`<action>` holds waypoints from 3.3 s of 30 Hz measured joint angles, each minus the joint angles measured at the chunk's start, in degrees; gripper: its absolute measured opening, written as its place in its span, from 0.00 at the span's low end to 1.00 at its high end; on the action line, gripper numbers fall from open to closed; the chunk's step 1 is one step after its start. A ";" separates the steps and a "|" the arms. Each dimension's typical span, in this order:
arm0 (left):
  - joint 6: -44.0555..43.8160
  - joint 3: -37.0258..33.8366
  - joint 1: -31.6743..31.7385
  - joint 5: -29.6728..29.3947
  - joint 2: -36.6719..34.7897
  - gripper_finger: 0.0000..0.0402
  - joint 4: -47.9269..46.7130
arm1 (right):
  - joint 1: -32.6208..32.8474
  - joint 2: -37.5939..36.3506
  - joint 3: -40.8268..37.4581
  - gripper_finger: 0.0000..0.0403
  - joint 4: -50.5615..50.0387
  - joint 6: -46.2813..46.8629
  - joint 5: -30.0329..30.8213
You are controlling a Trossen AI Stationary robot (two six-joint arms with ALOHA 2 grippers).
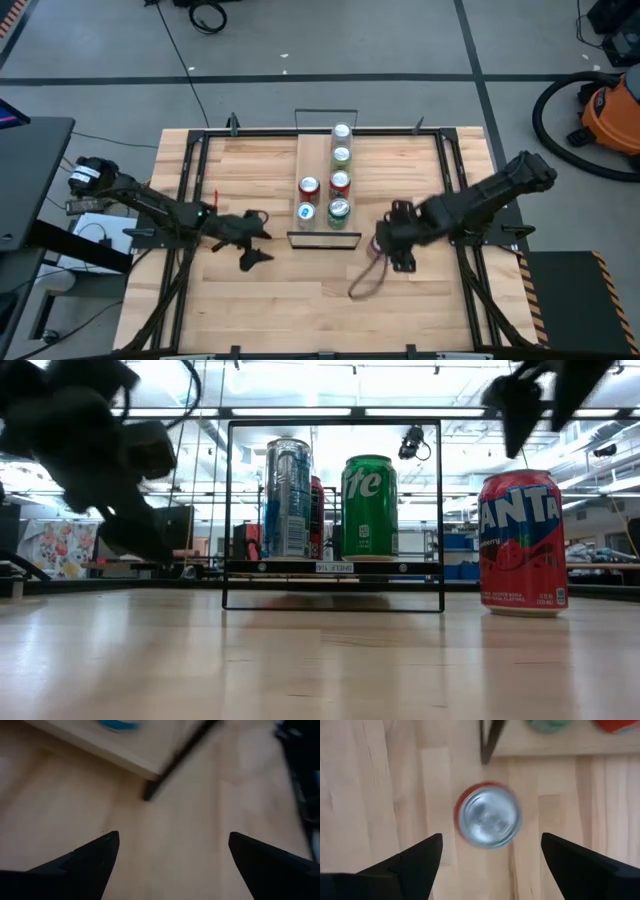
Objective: Place canned beverage on shelf
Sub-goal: Put the red soda can on the shelf
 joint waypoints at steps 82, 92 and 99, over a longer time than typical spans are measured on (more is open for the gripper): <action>-2.00 -0.02 -14.14 -10.38 2.05 0.97 10.40 | 5.23 6.43 -12.17 0.96 27.89 -0.17 7.54; -2.04 -0.02 -14.14 -10.38 2.05 0.97 10.31 | 4.13 10.12 -12.21 0.92 28.09 0.60 4.68; -2.04 -0.02 -14.14 -10.38 2.05 0.97 10.29 | 3.81 9.55 -12.10 0.78 26.45 0.68 4.64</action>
